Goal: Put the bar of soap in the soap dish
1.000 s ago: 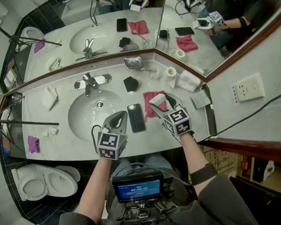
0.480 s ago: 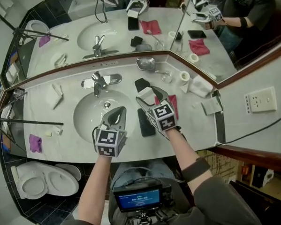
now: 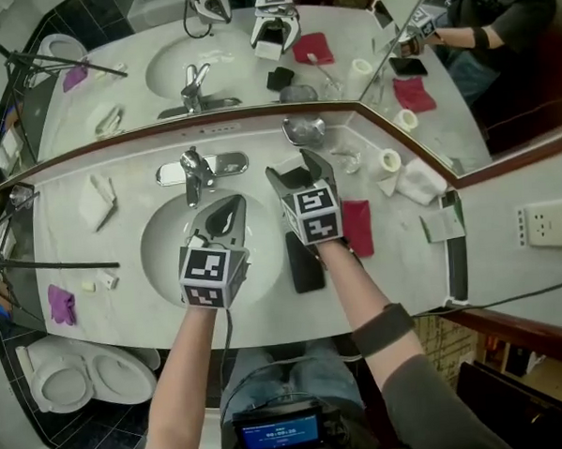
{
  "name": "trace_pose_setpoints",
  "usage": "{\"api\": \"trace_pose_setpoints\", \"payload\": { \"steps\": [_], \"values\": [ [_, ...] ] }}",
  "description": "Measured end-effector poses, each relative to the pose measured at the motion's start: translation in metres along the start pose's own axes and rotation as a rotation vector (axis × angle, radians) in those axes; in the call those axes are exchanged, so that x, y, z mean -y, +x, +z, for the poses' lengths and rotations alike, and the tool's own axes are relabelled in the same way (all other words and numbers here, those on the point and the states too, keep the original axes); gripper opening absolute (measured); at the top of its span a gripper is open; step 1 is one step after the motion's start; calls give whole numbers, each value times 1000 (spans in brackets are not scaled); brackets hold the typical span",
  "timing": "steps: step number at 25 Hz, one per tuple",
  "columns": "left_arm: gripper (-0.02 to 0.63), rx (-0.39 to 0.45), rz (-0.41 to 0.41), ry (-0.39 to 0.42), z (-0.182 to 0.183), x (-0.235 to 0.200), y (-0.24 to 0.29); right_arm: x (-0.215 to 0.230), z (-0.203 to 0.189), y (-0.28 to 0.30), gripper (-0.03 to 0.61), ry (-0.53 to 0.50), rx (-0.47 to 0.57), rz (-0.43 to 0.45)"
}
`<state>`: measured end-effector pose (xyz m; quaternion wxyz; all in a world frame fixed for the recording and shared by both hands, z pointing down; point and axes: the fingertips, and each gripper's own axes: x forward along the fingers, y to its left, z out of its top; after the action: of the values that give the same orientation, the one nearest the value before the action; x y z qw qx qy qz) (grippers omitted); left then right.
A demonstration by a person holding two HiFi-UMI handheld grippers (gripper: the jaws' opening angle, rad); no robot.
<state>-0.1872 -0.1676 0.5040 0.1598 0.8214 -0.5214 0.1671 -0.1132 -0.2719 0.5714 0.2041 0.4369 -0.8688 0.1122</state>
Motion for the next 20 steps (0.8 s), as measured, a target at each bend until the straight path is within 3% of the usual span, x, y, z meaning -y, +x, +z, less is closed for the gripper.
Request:
{"api": "trace_pose_setpoints", "payload": {
  "steps": [10,20],
  "values": [
    [2,-3,-2,42,9,-38,47,34,25,61,331,15,8,-152],
    [2,17,-11,48,20,-52,57,60,32,90,331,12,-43,-277]
  ]
}}
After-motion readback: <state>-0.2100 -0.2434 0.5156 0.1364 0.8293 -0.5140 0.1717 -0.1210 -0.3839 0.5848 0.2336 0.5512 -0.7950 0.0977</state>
